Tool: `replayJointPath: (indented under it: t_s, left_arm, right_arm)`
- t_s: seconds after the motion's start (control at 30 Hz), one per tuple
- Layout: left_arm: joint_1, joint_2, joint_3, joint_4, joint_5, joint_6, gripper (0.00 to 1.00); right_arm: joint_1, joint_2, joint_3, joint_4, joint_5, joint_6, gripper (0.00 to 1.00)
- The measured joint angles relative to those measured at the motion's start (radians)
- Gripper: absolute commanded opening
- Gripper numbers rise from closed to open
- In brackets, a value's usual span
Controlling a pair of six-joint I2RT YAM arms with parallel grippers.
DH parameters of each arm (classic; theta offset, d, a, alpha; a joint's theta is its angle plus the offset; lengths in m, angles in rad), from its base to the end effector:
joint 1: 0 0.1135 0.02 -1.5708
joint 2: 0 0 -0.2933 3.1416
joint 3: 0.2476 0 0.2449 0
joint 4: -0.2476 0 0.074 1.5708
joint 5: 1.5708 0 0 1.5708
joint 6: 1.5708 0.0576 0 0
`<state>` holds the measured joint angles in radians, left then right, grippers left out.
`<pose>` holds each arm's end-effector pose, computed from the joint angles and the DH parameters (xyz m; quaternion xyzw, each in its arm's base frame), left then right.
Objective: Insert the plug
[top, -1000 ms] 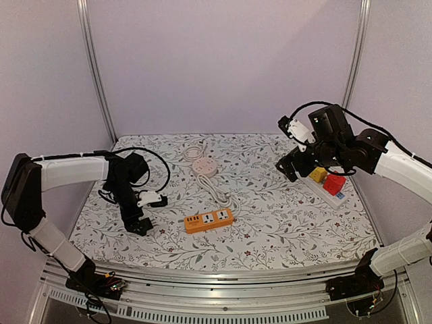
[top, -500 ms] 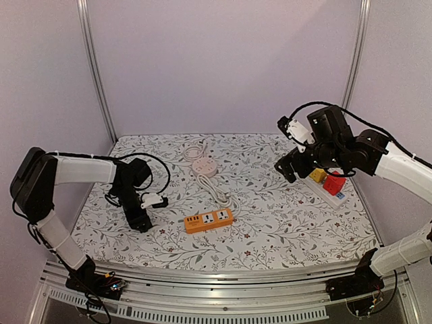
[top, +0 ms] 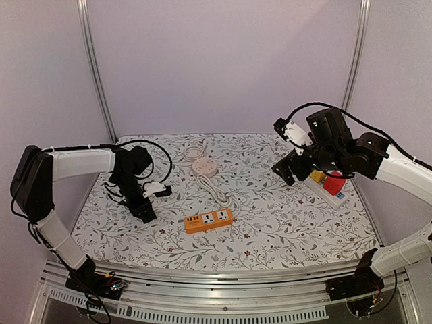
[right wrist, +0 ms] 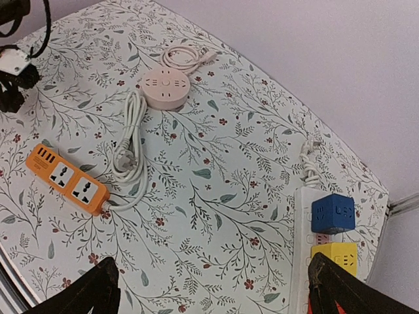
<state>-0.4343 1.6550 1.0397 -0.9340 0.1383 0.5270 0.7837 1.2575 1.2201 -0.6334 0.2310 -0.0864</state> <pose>0.2470 -0.1233 0.1867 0.4619 0.8842 -0.0685 0.0139 0.2013 0.1820 0.3628 -0.3315 0.8323 0.0501 0.4415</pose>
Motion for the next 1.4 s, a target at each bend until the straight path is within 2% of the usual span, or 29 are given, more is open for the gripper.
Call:
replayJointPath:
  t_s: [0.13, 0.3, 0.43, 0.53, 0.67, 0.77, 0.9, 1.0, 1.1, 1.2, 1.4]
  left_arm:
    - [-0.01, -0.073, 0.165, -0.094, 0.153, 0.0, 0.0]
    - [-0.103, -0.198, 0.335, -0.219, 0.334, 0.023, 0.0]
    - [-0.198, -0.185, 0.445, -0.329, 0.458, 0.075, 0.0]
    - [-0.23, -0.153, 0.497, -0.363, 0.514, 0.1, 0.0]
    - [-0.239, -0.126, 0.535, -0.383, 0.584, 0.114, 0.0]
    - [-0.248, -0.117, 0.548, -0.393, 0.618, 0.127, 0.0]
    - [-0.276, -0.108, 0.55, -0.397, 0.642, 0.143, 0.0]
    - [-0.291, -0.099, 0.554, -0.398, 0.648, 0.154, 0.0]
    - [-0.295, -0.095, 0.557, -0.399, 0.653, 0.16, 0.0]
    - [-0.298, -0.091, 0.557, -0.401, 0.655, 0.162, 0.0]
    - [-0.303, -0.076, 0.557, -0.408, 0.653, 0.169, 0.0]
  right_arm:
    - [0.122, -0.074, -0.116, 0.129, -0.051, -0.177, 0.99]
    - [0.257, -0.151, -0.262, 0.335, -0.248, -0.522, 0.99]
    - [0.292, -0.08, -0.223, 0.46, -0.38, -0.736, 0.99]
    - [0.314, 0.017, -0.174, 0.535, -0.462, -0.858, 0.98]
    - [0.34, 0.145, -0.108, 0.583, -0.549, -0.957, 0.94]
    - [0.357, 0.209, -0.073, 0.605, -0.579, -1.007, 0.9]
    - [0.368, 0.279, -0.016, 0.636, -0.602, -1.047, 0.89]
    - [0.368, 0.317, 0.019, 0.657, -0.609, -1.068, 0.82]
    - [0.368, 0.349, 0.05, 0.664, -0.612, -1.08, 0.7]
    - [0.368, 0.383, 0.073, 0.671, -0.612, -1.101, 0.65]
    - [0.368, 0.422, 0.106, 0.653, -0.614, -1.129, 0.36]
